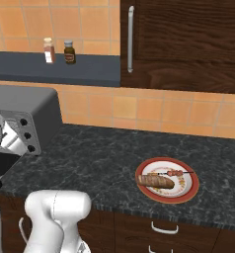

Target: Pick up the kebab skewer and baguette bread, and place them inside the toaster oven. Close the toaster oven door and start by setting the timer.

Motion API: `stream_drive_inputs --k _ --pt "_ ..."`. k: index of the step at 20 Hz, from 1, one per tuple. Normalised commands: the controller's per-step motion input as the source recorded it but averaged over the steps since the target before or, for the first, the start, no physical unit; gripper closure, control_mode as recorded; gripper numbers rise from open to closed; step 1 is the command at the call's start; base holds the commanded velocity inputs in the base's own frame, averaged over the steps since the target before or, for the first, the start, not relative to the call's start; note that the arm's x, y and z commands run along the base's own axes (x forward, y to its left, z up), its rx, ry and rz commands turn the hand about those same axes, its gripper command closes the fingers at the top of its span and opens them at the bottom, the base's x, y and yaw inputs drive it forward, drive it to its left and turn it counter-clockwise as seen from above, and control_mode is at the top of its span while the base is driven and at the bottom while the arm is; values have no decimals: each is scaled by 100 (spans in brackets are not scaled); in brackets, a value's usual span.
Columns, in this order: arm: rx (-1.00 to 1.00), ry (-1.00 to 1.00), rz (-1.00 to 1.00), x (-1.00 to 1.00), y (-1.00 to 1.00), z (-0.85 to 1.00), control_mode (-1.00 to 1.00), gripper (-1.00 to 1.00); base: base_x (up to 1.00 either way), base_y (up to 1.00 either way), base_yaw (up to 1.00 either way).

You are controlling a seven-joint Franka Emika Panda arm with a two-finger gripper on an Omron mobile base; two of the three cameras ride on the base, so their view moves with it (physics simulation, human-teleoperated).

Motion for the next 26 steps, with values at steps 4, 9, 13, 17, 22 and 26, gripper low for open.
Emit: stream_drive_inputs --k 4,9,13,17,22,26 --pt "15 7 -28 -5 -100 17 -100 -100 0 0 0" --pt "17 10 -29 -11 -100 16 -100 -100 0 0 0" --pt "19 10 -24 -14 -100 4 -100 -100 0 0 0" --pt "18 2 -7 -1 -95 0 -100 -100 0 0 0" --pt "2 14 -2 -1 -95 0 -100 -100 0 0 0" --pt "0 19 -3 -3 -88 0 -100 -100 0 0 0"
